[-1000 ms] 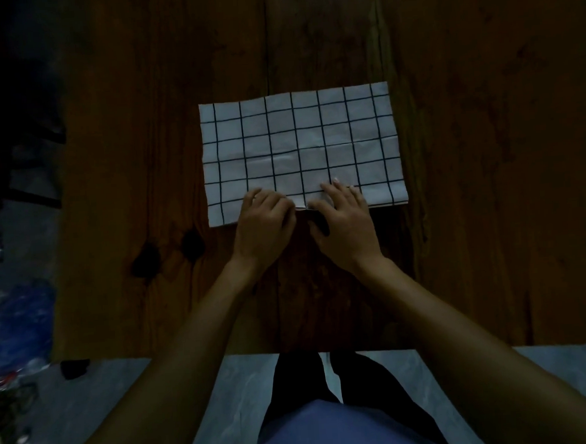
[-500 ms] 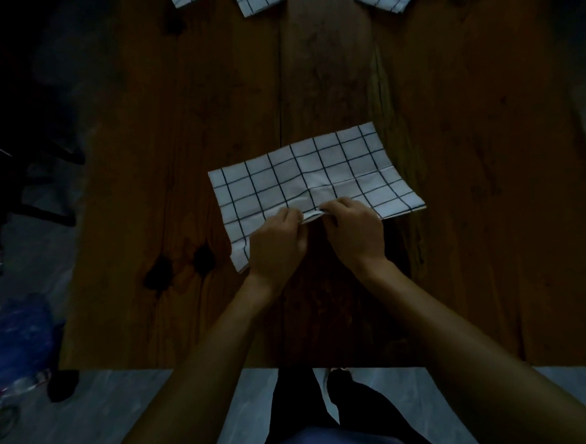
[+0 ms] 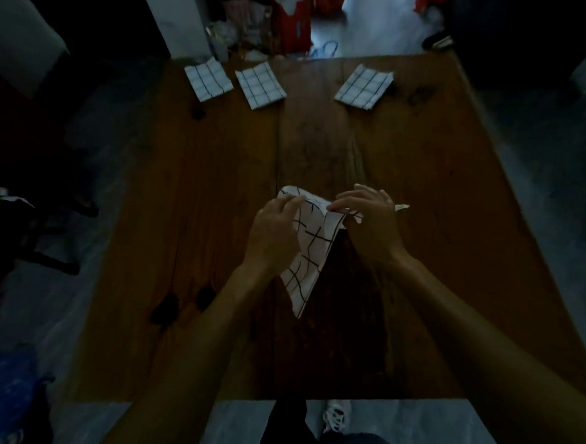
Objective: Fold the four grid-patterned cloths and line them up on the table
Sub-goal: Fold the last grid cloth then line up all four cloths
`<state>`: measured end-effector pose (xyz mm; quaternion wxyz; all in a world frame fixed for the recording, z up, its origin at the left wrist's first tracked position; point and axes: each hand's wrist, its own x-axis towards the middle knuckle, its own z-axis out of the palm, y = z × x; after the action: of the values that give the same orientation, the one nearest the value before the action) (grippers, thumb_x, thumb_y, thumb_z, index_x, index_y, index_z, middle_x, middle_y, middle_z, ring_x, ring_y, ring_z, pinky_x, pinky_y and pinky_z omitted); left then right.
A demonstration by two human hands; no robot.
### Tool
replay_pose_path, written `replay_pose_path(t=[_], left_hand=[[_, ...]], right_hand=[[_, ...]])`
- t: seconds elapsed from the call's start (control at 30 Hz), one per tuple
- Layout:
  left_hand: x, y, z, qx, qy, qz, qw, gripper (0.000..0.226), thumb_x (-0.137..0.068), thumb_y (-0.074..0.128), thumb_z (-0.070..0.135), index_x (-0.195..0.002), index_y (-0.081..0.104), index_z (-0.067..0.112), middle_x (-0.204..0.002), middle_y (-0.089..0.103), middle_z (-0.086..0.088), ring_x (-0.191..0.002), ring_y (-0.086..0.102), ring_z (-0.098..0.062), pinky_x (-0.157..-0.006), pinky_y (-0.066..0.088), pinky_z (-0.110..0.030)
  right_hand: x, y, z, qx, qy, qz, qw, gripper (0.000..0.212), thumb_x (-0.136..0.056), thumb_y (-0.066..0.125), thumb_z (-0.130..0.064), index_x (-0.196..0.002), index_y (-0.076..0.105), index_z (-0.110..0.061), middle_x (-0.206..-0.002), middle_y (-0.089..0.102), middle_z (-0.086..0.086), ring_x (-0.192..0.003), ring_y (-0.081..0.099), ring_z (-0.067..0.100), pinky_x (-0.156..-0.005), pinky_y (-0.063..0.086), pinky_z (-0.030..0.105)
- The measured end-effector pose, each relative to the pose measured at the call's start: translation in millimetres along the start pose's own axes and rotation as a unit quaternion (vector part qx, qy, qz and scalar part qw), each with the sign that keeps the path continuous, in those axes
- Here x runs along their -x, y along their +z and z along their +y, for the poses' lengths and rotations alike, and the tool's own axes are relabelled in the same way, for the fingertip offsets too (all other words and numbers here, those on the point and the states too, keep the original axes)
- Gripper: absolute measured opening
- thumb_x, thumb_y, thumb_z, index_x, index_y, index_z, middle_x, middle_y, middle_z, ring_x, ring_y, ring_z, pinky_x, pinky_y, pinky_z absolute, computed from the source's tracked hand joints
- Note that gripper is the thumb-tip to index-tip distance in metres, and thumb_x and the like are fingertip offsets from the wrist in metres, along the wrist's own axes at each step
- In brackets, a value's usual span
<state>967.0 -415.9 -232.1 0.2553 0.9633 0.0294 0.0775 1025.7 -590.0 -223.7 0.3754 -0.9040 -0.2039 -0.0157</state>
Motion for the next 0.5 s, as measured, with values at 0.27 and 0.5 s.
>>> replay_pose_path(t=[0.27,0.5], left_hand=[[-31.0,-18.3,32.7,-0.148,0.073,-0.072,0.984,0.050,-0.091,0.047,0.007,-0.138,0.042,0.022,-0.151,0.034,-0.003,-0.145,0.014,-0.022,-0.117,0.007,-0.046],[-35.4,-17.0,31.0,-0.072,0.088,-0.043,0.993,0.022,-0.097,0.047,0.025,-0.108,0.064,0.017,-0.115,0.065,-0.001,-0.119,0.051,-0.018,-0.113,0.015,-0.042]], right_hand=[[0.2,-68.2,-2.2,-0.059,-0.021,-0.015,0.998,0.039,-0.082,0.064,0.000,-0.098,0.069,-0.036,-0.113,0.065,-0.009,-0.125,0.048,0.015,-0.110,0.028,0.054],[12.5,-105.4,18.6,-0.061,-0.030,0.018,0.998,0.023,-0.091,0.059,-0.018,-0.101,0.067,-0.037,-0.111,0.066,-0.012,-0.118,0.053,0.007,-0.109,0.035,0.048]])
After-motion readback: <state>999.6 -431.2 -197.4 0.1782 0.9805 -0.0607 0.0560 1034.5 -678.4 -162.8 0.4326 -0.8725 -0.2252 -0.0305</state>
